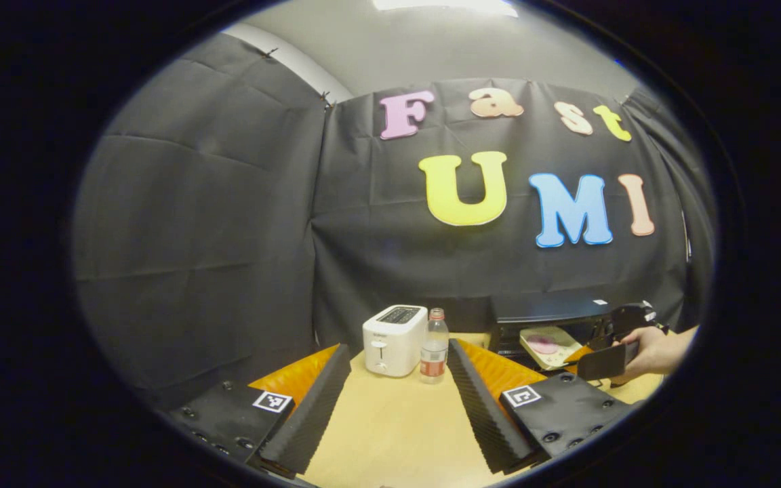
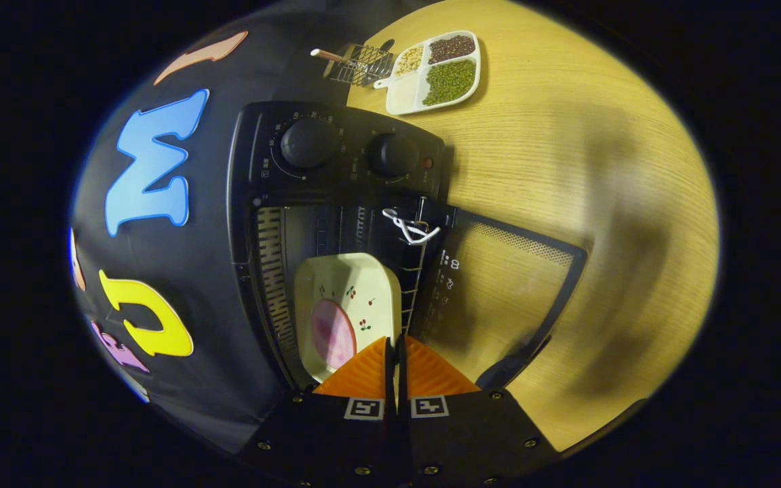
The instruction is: Open the electric oven with the left hand, put the food in, and close the electric oven.
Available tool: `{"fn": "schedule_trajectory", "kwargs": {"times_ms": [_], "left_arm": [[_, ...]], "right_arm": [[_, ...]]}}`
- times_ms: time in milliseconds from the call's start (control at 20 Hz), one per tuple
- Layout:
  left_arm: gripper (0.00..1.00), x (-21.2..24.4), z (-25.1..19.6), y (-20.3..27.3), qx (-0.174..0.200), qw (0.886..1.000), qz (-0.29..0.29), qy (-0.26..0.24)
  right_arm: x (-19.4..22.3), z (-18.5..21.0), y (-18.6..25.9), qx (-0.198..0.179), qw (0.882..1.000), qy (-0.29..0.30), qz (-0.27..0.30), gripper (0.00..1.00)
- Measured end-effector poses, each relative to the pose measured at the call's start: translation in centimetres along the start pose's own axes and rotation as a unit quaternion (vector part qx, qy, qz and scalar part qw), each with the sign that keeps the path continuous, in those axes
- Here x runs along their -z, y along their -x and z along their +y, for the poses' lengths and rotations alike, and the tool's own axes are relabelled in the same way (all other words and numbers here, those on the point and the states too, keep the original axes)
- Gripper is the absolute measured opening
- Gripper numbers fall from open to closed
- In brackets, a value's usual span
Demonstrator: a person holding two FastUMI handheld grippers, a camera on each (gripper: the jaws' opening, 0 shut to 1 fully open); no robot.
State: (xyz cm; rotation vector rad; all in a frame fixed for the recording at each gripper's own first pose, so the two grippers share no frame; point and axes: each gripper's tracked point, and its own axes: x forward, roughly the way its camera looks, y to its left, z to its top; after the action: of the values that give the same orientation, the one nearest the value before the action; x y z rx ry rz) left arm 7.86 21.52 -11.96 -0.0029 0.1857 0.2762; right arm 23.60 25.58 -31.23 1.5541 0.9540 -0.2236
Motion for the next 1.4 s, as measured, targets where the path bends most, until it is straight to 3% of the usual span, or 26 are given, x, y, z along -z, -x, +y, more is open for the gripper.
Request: {"fn": "schedule_trajectory", "kwargs": {"times_ms": [50, 400, 550, 650, 700, 800, 1100, 1400], "left_arm": [[0.90, 0.2, 0.3, -0.2, -0.002, 1.000, 0.004, -0.001], [0.97, 0.7, 0.2, -1.2, -0.003, 1.000, 0.013, -0.005], [1.00, 0.8, -0.4, -1.6, 0.002, 1.000, 0.016, -0.002], [0.97, 0.5, -1.1, -1.8, 0.009, 1.000, 0.012, -0.002], [0.97, 0.1, -1.5, -1.8, 0.013, 1.000, 0.008, -0.003], [0.97, -0.2, -2.5, -2.0, 0.025, 1.000, 0.003, -0.003], [1.00, -0.3, -6.5, -2.5, 0.070, 0.997, 0.000, 0.013], [1.00, 0.4, -10.1, -2.1, 0.110, 0.994, 0.006, 0.021]], "right_arm": [[-0.4, 0.2, -0.5, -0.001, 1.000, -0.003, -0.012, 0.00], [-1.8, 2.3, -3.1, -0.029, 0.998, -0.033, -0.044, 0.04], [-1.2, 3.8, -2.7, -0.069, 0.997, -0.030, -0.030, 0.12], [-1.4, 4.3, -2.2, -0.086, 0.996, -0.023, -0.026, 0.19], [-1.0, 4.9, -1.9, -0.099, 0.995, -0.019, -0.019, 0.52], [-0.5, 4.7, -1.1, -0.100, 0.995, -0.002, -0.004, 1.00], [1.2, 4.2, 3.9, -0.107, 0.990, 0.087, 0.034, 0.97], [0.9, 3.9, 9.6, -0.135, 0.965, 0.221, 0.035, 0.96]]}}
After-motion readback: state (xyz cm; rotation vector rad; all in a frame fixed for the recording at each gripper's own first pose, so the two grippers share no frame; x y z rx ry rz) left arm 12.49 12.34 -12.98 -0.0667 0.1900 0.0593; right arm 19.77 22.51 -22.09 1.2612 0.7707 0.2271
